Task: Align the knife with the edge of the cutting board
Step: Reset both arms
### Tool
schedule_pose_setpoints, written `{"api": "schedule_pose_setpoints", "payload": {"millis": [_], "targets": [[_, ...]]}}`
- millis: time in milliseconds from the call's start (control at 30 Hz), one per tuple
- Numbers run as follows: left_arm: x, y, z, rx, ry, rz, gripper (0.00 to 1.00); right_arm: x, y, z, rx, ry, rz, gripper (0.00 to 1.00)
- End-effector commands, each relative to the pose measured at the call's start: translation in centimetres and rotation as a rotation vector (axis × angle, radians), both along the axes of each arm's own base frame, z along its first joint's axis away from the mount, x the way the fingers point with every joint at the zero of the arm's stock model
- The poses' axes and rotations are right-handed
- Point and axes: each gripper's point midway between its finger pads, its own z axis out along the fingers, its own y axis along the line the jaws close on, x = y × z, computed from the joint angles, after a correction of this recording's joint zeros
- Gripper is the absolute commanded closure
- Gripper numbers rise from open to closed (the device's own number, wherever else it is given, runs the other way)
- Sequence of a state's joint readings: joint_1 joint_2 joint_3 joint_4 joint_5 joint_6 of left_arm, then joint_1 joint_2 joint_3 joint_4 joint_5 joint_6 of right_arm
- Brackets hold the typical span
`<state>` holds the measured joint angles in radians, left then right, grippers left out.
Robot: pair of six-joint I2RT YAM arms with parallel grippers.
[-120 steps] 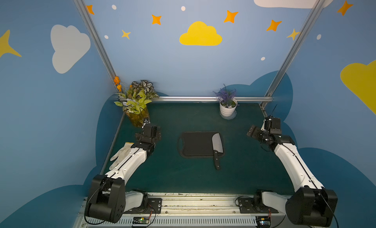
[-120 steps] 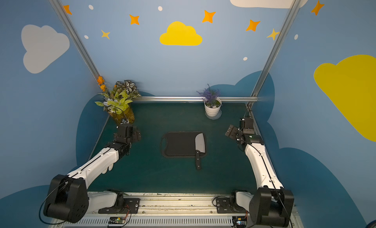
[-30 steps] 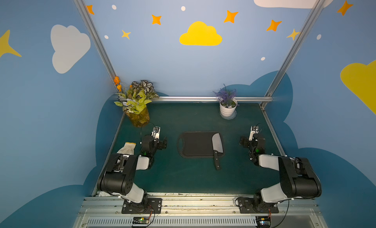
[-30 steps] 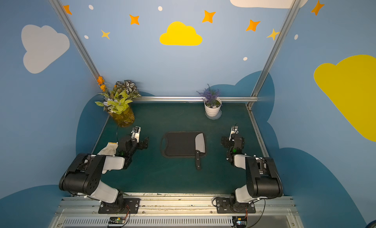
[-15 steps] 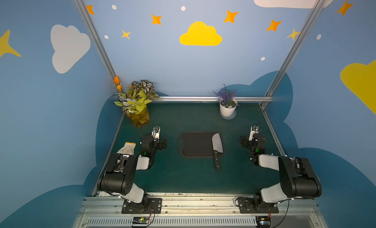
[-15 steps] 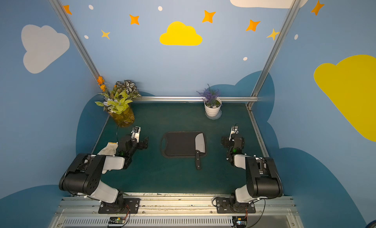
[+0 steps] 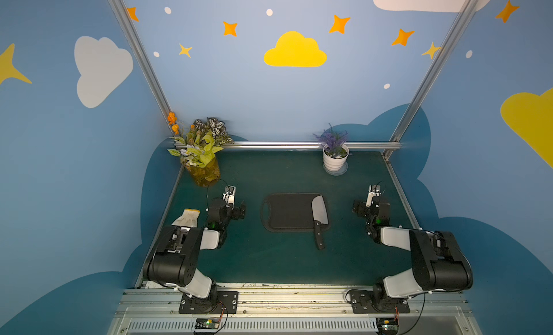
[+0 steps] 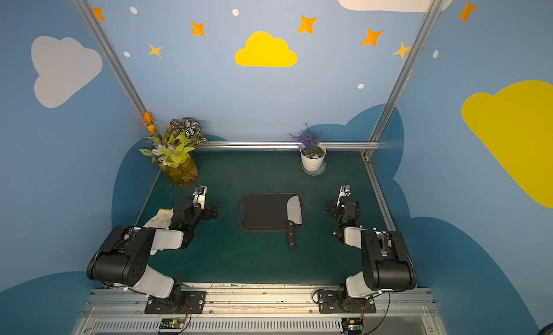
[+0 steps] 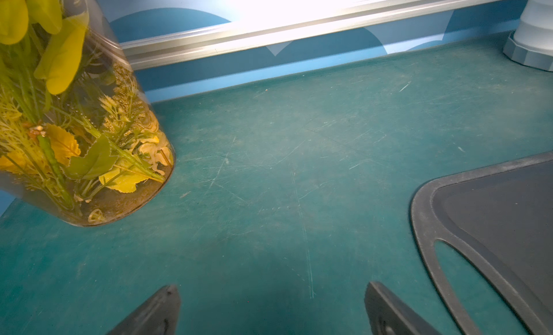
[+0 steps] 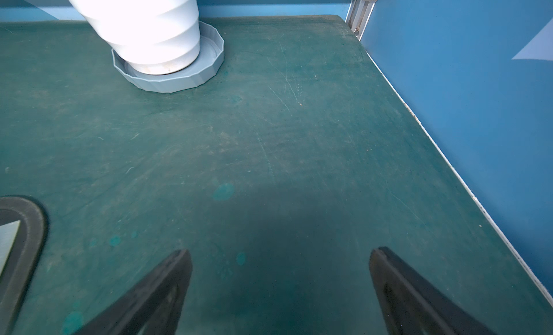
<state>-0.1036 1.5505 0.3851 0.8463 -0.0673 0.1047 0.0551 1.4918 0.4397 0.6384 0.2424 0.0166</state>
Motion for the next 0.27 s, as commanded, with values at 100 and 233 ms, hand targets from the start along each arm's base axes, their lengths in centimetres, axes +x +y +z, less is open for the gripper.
{"api": "schedule_pose_setpoints", "payload": {"millis": [100,233], "targets": [[0.21,0.17,0.5,-0.006,-0.017,0.008,0.0,0.39,0.27,0.98,-0.004,-0.019,0.014,0.02],[0.26,0.21,0.57,-0.006,-0.019,0.009,0.0,0.29,0.27,1.01,-0.005,-0.02,0.015,0.02]]}}
